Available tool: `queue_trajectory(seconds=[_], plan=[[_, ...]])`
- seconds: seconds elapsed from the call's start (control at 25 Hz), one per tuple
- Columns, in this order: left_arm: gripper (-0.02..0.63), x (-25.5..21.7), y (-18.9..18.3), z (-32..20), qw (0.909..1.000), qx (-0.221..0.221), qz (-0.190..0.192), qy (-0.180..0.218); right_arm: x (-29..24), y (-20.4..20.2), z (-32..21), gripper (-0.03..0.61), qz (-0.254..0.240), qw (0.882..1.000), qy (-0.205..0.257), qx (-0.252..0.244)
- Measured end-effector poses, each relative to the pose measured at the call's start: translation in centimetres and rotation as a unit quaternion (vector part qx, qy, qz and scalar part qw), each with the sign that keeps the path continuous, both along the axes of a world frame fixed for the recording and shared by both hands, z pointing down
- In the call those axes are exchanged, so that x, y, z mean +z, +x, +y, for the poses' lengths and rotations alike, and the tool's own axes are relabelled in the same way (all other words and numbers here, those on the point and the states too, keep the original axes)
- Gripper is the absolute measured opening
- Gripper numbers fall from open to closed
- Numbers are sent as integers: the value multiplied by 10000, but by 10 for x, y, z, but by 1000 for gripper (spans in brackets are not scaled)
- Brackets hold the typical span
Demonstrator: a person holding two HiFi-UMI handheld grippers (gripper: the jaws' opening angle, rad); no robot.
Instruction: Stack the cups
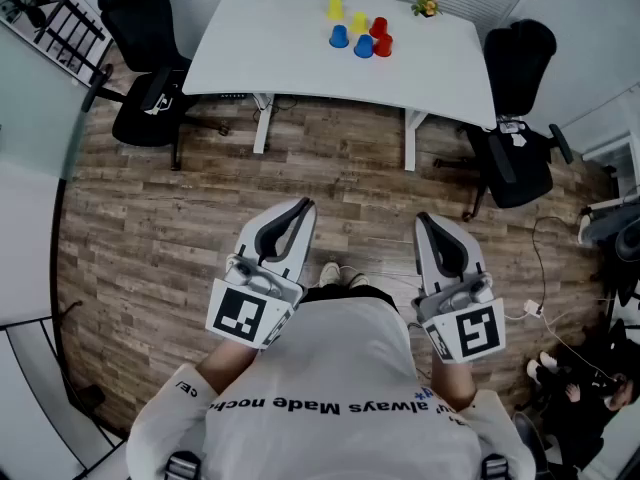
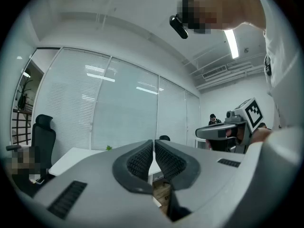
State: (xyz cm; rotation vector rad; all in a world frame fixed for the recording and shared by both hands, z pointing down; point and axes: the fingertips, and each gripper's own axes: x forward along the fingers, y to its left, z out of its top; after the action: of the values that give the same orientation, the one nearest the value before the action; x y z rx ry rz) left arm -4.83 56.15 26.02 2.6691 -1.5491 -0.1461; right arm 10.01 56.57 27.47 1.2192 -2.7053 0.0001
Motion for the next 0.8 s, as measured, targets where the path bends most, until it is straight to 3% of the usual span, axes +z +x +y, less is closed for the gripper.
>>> queue_trajectory(seconds=[0.4, 0.8], plan=[[29, 1, -5, -22, 10000, -4, -16, 14, 1, 0, -28, 8, -33, 9999, 13, 119], [29, -2, -7, -78, 9997, -243, -18, 67, 0, 11, -87, 8, 11, 9998, 120, 162]])
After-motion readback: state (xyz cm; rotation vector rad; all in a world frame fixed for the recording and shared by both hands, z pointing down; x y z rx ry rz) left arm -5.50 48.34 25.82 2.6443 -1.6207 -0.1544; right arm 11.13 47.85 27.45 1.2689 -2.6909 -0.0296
